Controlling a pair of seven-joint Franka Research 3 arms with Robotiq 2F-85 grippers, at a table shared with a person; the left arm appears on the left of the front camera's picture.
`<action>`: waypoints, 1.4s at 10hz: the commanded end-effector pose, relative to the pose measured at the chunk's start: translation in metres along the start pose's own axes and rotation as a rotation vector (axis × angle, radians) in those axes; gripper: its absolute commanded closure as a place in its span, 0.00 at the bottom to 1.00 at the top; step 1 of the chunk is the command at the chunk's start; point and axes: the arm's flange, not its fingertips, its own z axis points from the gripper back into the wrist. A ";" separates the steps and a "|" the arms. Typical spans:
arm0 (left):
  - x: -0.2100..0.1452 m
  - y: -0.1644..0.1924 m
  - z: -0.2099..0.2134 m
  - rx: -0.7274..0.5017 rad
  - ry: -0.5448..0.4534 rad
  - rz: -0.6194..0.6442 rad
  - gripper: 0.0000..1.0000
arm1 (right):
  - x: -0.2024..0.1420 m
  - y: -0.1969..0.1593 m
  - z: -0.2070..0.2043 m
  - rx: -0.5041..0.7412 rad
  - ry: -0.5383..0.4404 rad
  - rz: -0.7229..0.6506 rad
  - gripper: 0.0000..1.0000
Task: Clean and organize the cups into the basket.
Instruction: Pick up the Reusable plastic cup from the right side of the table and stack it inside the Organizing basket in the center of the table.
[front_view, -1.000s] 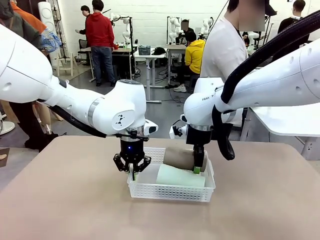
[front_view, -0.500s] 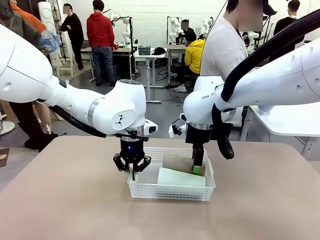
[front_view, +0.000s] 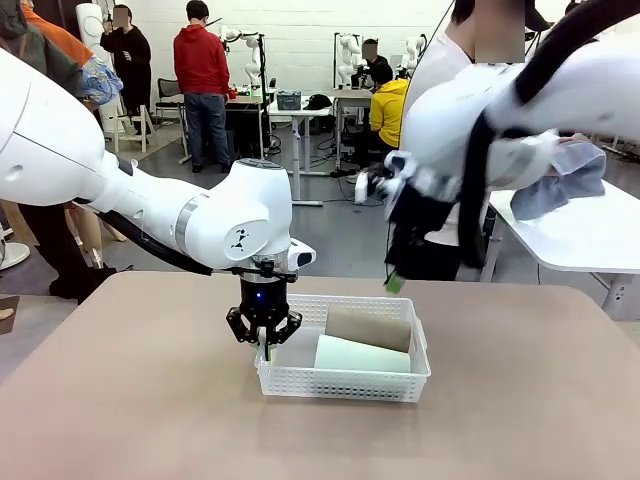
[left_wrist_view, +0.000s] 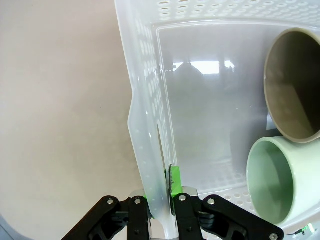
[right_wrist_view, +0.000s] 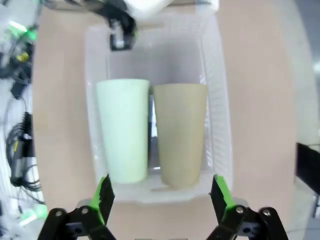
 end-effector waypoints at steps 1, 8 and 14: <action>-0.001 0.000 0.000 0.002 0.002 -0.004 1.00 | -0.069 0.039 0.042 -0.042 -0.142 0.007 0.00; -0.001 0.000 0.000 0.002 0.002 -0.004 1.00 | -0.345 0.036 0.115 0.079 -0.986 0.043 0.00; -0.001 0.000 0.000 0.002 0.002 -0.004 1.00 | -0.408 0.031 0.101 -0.024 -1.051 -0.036 0.00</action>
